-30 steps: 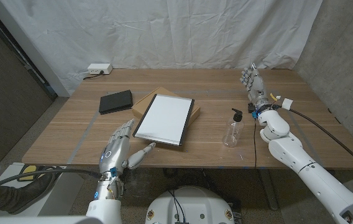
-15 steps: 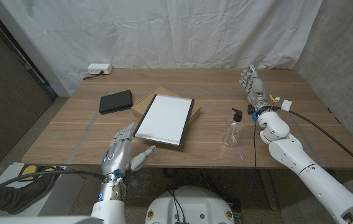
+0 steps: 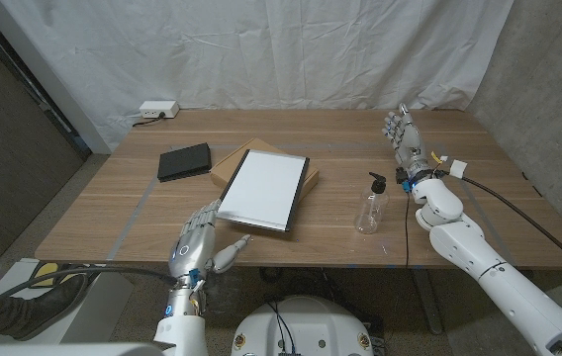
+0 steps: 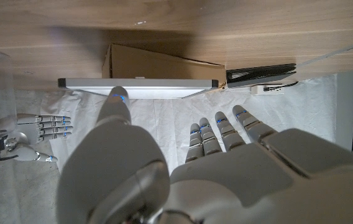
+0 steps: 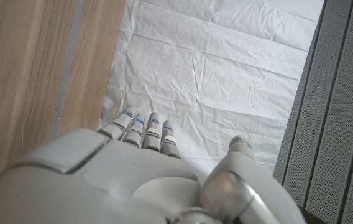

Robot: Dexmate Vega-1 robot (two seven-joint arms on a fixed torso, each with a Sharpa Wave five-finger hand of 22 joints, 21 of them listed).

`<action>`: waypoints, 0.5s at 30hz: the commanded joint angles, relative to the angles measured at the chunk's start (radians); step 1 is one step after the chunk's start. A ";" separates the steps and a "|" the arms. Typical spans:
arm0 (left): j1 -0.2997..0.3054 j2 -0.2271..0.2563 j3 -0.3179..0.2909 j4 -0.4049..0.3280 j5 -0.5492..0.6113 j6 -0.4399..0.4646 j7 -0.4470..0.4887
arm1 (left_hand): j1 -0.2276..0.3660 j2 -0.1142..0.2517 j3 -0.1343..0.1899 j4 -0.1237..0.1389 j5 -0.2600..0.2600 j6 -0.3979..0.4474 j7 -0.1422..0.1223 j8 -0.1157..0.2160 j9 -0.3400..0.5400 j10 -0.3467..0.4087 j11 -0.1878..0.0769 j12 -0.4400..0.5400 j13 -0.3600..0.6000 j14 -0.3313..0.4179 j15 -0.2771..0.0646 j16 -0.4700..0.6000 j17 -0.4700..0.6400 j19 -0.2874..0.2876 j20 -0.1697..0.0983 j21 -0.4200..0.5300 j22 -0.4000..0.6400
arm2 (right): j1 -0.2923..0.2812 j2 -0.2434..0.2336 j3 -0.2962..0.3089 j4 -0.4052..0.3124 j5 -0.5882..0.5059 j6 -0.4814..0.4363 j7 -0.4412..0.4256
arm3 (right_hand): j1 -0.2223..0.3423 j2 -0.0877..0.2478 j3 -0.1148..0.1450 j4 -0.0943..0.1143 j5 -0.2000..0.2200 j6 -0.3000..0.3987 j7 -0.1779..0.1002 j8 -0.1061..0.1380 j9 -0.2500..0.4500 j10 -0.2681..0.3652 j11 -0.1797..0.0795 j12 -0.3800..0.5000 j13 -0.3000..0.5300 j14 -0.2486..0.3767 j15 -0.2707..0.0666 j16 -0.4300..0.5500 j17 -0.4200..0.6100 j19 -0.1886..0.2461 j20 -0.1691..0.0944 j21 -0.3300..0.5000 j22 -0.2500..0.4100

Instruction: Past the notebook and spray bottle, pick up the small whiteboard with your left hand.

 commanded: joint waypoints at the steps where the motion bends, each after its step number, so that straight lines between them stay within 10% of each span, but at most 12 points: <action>1: -0.066 0.015 0.087 0.018 0.058 0.119 -0.006 | 0.014 -0.001 -0.007 0.000 0.005 -0.002 -0.009 -0.003 0.005 -0.008 -0.010 -0.003 0.003 -0.003 -0.037 0.001 0.002 0.004 -0.032 -0.003 0.005 | -0.003 0.000 0.003 0.012 0.009 0.004 0.007 | 0.008 0.003 -0.006 0.000 0.001 0.008 -0.002 0.001 0.006 0.007 0.000 0.008 0.004 0.009 0.002 0.001 0.003 0.011 0.000 -0.002 0.002; 15: -0.144 0.037 0.182 0.019 0.159 0.244 -0.060 | 0.027 -0.001 -0.009 -0.004 0.011 -0.013 -0.021 -0.006 0.005 -0.014 -0.020 -0.007 0.004 -0.009 -0.043 -0.001 0.001 -0.003 -0.030 -0.006 0.005 | -0.008 0.002 0.010 0.018 0.022 0.014 0.016 | 0.009 0.004 -0.008 0.000 0.001 0.011 -0.005 0.002 0.006 0.007 0.002 0.008 0.004 0.011 0.002 0.001 0.003 0.016 0.000 -0.007 0.002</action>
